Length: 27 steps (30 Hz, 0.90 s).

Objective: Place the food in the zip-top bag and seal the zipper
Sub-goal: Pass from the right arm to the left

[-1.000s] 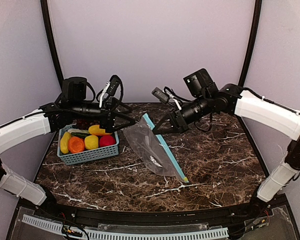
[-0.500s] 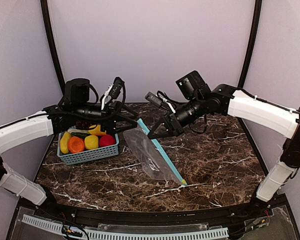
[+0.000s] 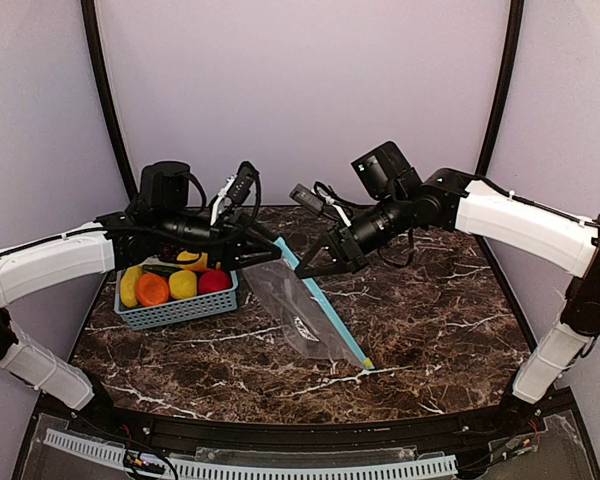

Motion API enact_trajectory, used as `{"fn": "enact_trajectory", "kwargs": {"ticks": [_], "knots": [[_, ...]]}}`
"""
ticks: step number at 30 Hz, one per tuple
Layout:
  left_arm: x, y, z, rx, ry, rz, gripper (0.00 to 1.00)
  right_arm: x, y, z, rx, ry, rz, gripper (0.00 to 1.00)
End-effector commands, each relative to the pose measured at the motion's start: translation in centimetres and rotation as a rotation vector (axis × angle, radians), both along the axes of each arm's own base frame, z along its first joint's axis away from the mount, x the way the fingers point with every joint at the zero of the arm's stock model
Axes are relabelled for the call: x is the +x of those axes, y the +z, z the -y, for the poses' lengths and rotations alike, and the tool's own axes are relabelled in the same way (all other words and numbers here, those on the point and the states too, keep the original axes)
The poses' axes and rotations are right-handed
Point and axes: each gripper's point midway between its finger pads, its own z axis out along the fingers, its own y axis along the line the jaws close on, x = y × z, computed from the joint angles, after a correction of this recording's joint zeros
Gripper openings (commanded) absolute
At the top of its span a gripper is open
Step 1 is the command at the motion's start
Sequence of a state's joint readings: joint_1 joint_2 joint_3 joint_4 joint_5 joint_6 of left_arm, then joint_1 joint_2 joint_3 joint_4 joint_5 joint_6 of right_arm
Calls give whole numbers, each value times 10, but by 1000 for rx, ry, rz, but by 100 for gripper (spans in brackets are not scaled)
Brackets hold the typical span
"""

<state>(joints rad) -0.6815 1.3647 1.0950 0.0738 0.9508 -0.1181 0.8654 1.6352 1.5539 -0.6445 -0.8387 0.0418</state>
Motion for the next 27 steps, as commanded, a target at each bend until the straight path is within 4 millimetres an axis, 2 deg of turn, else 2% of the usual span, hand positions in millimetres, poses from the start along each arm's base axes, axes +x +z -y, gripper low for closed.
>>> {"fn": "enact_trajectory", "kwargs": {"ticks": [1, 7, 8, 10, 11, 12, 13, 15, 18, 21, 23, 27], "knots": [[-8, -2, 4, -4, -42, -14, 32, 0, 1, -5, 10, 9, 16, 0], [-10, -2, 5, -2, -45, -13, 2, 4, 1, -3, 7, -24, 41, 0], [-9, -1, 4, -1, -36, -6, 1, 5, 1, -3, 9, -31, 50, 0], [-6, -1, 3, 4, -5, 10, 1, 9, 3, 0, 9, -67, 77, 5], [-6, 2, 1, 1, 8, 24, 1, 14, 5, 1, 13, -97, 99, 13], [-1, 1, 0, 9, 39, 39, 1, 19, 7, 4, 15, -134, 121, 25], [-1, 5, -3, 4, 55, 56, 1, 23, 12, 7, 32, -168, 141, 32], [5, 9, -8, 2, 108, 85, 1, 32, 19, 16, 76, -240, 180, 51], [21, 14, -20, -16, 200, 93, 1, 47, 31, 36, 145, -373, 226, 68], [40, 23, -35, -59, 269, 62, 1, 55, 39, 61, 233, -487, 240, 71], [52, 23, -43, -71, 296, 22, 1, 55, 38, 73, 285, -528, 227, 72], [71, 23, -54, -107, 307, -61, 1, 54, 19, 86, 326, -557, 180, 69]]}}
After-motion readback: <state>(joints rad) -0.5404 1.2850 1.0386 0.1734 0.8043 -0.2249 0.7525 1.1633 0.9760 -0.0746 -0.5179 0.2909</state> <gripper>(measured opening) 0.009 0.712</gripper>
